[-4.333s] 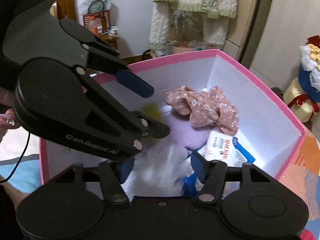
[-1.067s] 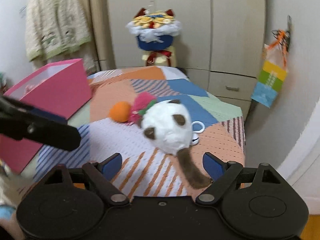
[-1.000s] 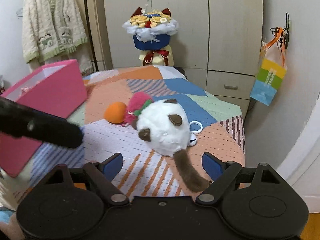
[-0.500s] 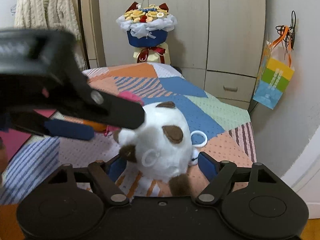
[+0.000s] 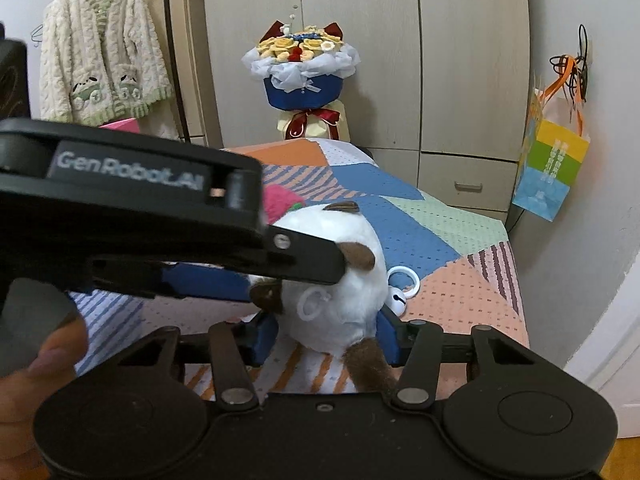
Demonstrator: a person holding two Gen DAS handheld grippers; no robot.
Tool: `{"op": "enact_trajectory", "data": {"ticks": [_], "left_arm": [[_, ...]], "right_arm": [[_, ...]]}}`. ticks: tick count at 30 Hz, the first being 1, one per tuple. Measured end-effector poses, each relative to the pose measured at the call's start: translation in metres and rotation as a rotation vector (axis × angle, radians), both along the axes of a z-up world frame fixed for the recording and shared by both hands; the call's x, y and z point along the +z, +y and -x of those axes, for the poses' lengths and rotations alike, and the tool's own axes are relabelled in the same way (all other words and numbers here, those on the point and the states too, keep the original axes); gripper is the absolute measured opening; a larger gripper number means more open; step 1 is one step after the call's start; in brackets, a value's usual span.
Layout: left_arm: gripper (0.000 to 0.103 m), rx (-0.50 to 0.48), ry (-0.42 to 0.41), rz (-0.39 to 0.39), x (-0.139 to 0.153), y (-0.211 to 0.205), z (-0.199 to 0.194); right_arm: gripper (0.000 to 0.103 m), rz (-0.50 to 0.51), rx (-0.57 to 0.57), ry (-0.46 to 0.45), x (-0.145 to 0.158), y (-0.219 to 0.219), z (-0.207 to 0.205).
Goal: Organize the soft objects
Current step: 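Close both tools on the white-and-brown panda plush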
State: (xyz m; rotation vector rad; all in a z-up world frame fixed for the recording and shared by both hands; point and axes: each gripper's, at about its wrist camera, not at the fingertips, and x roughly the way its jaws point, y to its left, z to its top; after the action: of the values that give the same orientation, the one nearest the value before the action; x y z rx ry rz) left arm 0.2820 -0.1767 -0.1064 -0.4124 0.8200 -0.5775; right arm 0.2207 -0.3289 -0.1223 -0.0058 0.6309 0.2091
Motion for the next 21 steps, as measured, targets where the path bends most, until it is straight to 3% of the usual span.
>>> {"op": "enact_trajectory", "data": {"ticks": [21], "left_arm": [[0.057,-0.063,-0.16,-0.177,0.025,0.023,0.09]], "right_arm": [[0.057,-0.087,-0.044,-0.027,0.008,0.034,0.073]]}}
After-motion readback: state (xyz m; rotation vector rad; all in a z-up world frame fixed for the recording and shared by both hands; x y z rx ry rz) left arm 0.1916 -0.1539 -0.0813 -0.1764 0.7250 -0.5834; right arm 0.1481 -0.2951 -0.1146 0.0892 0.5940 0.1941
